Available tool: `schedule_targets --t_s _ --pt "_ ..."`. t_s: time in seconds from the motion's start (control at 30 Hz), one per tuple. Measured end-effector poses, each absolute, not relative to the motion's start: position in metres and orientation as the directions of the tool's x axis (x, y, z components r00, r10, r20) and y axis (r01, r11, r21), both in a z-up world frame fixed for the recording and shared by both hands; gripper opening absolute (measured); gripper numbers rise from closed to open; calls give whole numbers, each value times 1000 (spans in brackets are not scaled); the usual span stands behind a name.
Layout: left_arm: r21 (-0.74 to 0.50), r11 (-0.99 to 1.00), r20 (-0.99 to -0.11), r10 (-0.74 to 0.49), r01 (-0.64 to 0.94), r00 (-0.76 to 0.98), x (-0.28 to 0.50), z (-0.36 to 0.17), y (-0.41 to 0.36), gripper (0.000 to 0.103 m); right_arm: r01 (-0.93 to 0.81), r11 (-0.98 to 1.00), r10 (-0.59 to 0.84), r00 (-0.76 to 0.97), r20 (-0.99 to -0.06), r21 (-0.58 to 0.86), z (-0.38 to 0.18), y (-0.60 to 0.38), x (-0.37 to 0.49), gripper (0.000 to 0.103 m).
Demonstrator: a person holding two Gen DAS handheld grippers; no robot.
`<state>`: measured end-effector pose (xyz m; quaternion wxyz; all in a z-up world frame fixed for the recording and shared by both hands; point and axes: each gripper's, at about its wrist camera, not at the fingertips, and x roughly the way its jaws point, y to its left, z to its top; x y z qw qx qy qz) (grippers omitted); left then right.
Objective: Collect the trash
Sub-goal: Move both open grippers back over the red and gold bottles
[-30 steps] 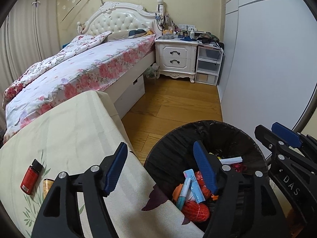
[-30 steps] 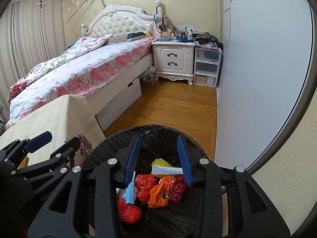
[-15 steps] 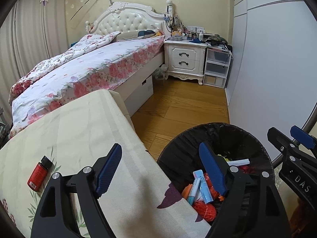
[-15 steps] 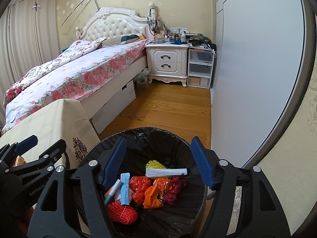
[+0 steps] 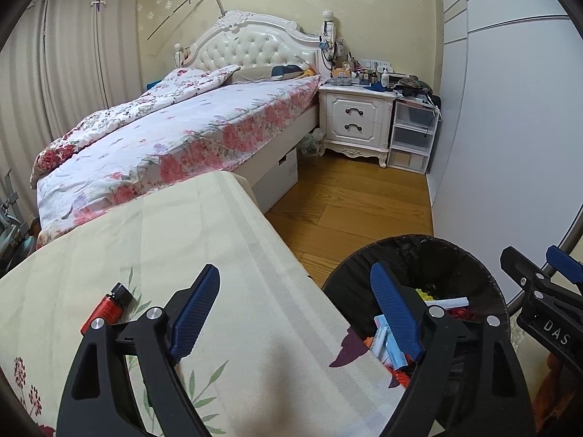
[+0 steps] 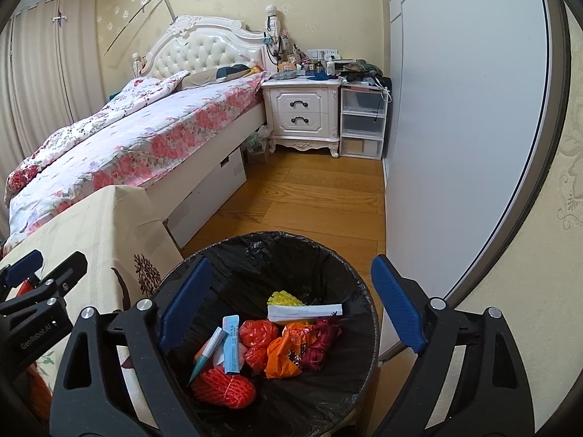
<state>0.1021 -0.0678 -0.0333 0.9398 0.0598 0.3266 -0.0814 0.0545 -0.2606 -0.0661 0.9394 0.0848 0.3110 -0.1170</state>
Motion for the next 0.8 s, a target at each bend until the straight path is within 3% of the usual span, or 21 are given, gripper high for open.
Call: schedule_targets --t_s 0.8 --pt "117 990 -634 138 -82 761 48 -35 84 84 -57 997 76 776 -626 50 -54 -123 52 87"
